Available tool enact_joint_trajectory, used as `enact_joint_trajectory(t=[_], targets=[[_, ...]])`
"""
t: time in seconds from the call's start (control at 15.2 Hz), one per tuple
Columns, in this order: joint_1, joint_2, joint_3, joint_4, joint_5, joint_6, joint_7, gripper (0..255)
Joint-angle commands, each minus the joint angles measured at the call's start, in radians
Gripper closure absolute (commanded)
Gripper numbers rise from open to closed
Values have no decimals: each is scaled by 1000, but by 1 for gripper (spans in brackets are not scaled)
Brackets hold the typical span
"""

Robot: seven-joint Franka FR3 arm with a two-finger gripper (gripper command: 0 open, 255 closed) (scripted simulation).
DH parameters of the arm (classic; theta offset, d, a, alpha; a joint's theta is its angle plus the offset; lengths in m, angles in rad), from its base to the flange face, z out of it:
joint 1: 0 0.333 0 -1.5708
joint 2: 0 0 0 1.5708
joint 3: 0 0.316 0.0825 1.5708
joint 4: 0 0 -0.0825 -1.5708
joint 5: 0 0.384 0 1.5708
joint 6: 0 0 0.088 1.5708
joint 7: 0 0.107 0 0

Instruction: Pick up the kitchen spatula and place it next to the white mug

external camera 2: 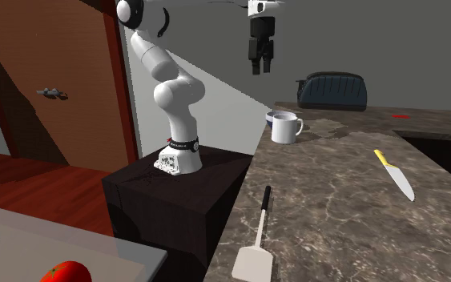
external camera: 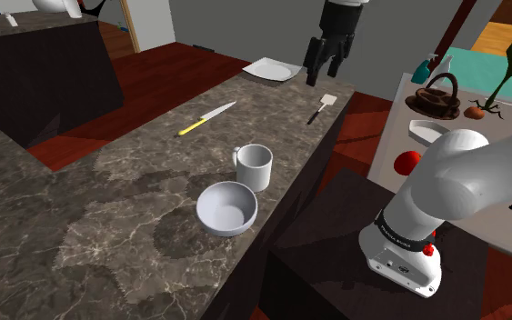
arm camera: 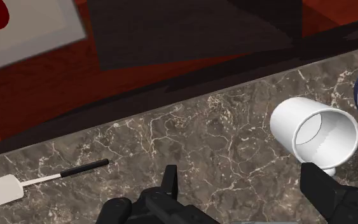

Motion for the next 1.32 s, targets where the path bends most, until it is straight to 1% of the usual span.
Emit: enact_joint_trajectory(t=[0.0, 0.59, 1.25], targets=[[0, 0, 0, 0, 0, 0, 0, 0], [-120, 284, -41, 73, -13, 189, 174, 0], [-230, 577, -118, 198, -9, 334, 349, 0]])
